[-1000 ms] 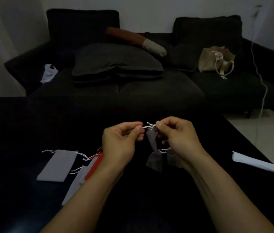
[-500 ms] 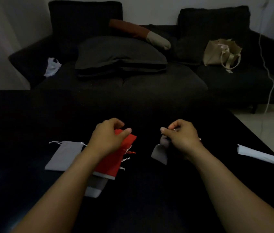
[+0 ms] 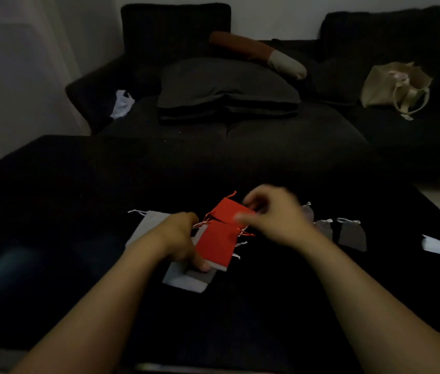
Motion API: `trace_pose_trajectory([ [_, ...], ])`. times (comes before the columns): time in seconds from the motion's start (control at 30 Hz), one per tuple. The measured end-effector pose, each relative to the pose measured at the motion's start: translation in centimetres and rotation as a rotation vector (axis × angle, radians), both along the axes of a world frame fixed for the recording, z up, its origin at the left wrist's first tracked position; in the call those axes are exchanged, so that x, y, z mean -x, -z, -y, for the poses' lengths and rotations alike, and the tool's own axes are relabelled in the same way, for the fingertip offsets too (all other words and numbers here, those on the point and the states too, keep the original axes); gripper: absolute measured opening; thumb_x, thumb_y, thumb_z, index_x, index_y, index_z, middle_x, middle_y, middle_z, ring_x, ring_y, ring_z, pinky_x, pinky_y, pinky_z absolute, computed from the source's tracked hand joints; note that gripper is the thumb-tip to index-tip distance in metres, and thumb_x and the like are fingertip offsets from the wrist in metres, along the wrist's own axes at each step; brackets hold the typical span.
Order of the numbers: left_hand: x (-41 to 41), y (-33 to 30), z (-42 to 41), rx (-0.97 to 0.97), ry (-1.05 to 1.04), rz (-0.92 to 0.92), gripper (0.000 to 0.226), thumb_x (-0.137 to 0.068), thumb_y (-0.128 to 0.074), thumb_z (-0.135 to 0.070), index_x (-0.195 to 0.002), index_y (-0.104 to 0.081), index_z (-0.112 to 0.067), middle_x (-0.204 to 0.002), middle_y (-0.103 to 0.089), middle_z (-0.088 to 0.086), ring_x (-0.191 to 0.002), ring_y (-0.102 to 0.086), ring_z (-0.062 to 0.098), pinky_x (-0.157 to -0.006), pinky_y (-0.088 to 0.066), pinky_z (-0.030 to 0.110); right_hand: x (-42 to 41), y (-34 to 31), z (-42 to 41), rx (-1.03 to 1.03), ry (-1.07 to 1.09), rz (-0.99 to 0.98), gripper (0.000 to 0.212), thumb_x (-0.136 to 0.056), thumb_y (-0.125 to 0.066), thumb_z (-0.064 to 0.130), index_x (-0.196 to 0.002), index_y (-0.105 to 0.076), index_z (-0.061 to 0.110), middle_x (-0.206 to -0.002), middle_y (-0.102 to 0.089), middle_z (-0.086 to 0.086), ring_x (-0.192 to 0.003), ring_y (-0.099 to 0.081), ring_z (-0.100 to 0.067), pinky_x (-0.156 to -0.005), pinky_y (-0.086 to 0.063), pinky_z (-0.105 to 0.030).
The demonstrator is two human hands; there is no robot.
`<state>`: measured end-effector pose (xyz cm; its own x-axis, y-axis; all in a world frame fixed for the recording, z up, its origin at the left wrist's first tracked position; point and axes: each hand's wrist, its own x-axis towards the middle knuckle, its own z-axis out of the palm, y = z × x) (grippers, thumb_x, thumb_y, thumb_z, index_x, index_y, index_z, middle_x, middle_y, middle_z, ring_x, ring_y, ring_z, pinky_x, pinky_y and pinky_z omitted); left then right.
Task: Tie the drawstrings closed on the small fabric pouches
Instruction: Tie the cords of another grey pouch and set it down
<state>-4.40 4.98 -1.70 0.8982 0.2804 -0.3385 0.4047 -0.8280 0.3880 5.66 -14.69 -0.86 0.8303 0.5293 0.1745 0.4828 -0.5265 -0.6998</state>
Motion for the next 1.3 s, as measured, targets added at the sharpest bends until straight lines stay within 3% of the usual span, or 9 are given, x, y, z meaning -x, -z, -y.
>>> trace_pose_trajectory([
  [0.17, 1.3, 0.3, -0.5, -0.036, 0.039, 0.015, 0.093, -0.046, -0.097, -0.034, -0.126, -0.049, -0.022, -0.122, -0.058, -0.002, -0.108, -0.058, 0.017, -0.096, -0.051, 0.036, 4.2, 3.4, -3.6, 0.364, -0.347, 0.121, 0.079, -0.050, -0.088, 0.053, -0.119, -0.055, 0.031, -0.108, -0.052, 0.004, -0.099, -0.054, -0.018, -0.085, -0.049, -0.036],
  [0.43, 1.9, 1.4, -0.5, -0.014, -0.053, -0.035, 0.078, -0.065, -0.090, -0.031, -0.129, -0.047, -0.014, -0.124, -0.058, 0.006, -0.112, -0.058, 0.023, -0.093, -0.050, 0.033, 3.4, 4.9, -3.6, 0.220, -0.321, 0.180, 0.037, -0.070, -0.075, 0.033, -0.105, -0.065, 0.027, -0.102, -0.068, 0.003, -0.095, -0.064, -0.016, -0.079, -0.050, -0.030],
  [0.57, 1.9, 0.6, -0.4, 0.346, -0.189, 0.068, 0.052, -0.080, -0.075, -0.006, -0.127, -0.052, -0.007, -0.106, -0.070, 0.013, -0.094, -0.069, 0.024, -0.085, -0.057, 0.035, 3.3, 5.1, -3.8, 0.120, -0.221, 0.209, 0.013, -0.078, -0.067, 0.029, -0.090, -0.066, 0.023, -0.083, -0.068, 0.003, -0.072, -0.058, -0.009, -0.060, -0.036, -0.022],
  [0.73, 2.7, -3.4, -1.9, 0.705, -0.341, 0.369, 0.031, -0.089, -0.057, 0.004, -0.113, -0.065, -0.014, -0.089, -0.069, 0.006, -0.076, -0.065, 0.013, -0.060, -0.057, 0.022, 2.9, 4.6, -3.6, 0.108, -0.109, 0.165, 0.018, -0.084, -0.062, 0.031, -0.075, -0.059, 0.017, -0.070, -0.062, 0.002, -0.065, -0.059, -0.017, -0.056, -0.042, -0.033],
  [0.9, 3.4, -5.6, -1.9, 1.028, -0.406, 0.737, 0.039, -0.091, -0.051, 0.006, -0.114, -0.064, -0.022, -0.091, -0.076, -0.001, -0.080, -0.072, 0.009, -0.060, -0.057, 0.021, 3.5, 2.9, -3.3, 0.264, -0.286, 0.101, 0.020, -0.079, -0.071, 0.020, -0.095, -0.069, 0.009, -0.100, -0.066, -0.005, -0.089, -0.062, -0.018, -0.079, -0.050, -0.031],
  [1.0, 2.3, -5.2, 0.3, 1.020, -0.341, 0.794, 0.049, -0.085, -0.049, 0.018, -0.114, -0.063, -0.019, -0.079, -0.074, -0.005, -0.074, -0.071, 0.007, -0.058, -0.054, 0.018, 3.0, -0.5, -2.6, -0.090, -0.320, -0.318, 0.043, -0.080, -0.069, 0.004, -0.122, -0.065, 0.013, -0.116, -0.069, -0.003, -0.094, -0.065, -0.009, -0.077, -0.049, -0.017],
  [1.1, 1.1, -5.0, 2.3, 0.949, -0.313, 0.808, 0.049, -0.084, -0.056, 0.016, -0.115, -0.065, -0.021, -0.097, -0.069, 0.006, -0.083, -0.070, 0.016, -0.069, -0.059, 0.028, 2.8, -2.8, -0.9, -0.504, -0.372, -0.697, 0.051, -0.077, -0.080, 0.021, -0.124, -0.062, 0.017, -0.113, -0.071, -0.012, -0.098, -0.071, -0.022, -0.079, -0.056, -0.034],
  [1.17, 0.1, -5.0, 3.6, 0.947, -0.280, 0.801, 0.047, -0.084, -0.058, 0.016, -0.116, -0.065, -0.017, -0.104, -0.067, 0.015, -0.084, -0.072, 0.018, -0.074, -0.060, 0.030, 2.6, -3.3, 0.2, -0.651, -0.293, -0.660, 0.052, -0.070, -0.082, 0.030, -0.117, -0.066, 0.016, -0.106, -0.071, -0.020, -0.090, -0.070, -0.026, -0.080, -0.056, -0.043],
  [1.3, -1.8, -4.9, 6.4, 0.980, -0.189, 0.774, 0.046, -0.081, -0.059, 0.022, -0.113, -0.062, -0.012, -0.112, -0.068, 0.015, -0.092, -0.074, 0.018, -0.073, -0.061, 0.030, 1.6, -3.9, 1.3, -0.802, -0.064, -0.440, 0.016, -0.082, -0.072, 0.018, -0.098, -0.074, 0.013, -0.081, -0.074, -0.008, -0.067, -0.066, -0.012, -0.060, -0.055, -0.025],
])
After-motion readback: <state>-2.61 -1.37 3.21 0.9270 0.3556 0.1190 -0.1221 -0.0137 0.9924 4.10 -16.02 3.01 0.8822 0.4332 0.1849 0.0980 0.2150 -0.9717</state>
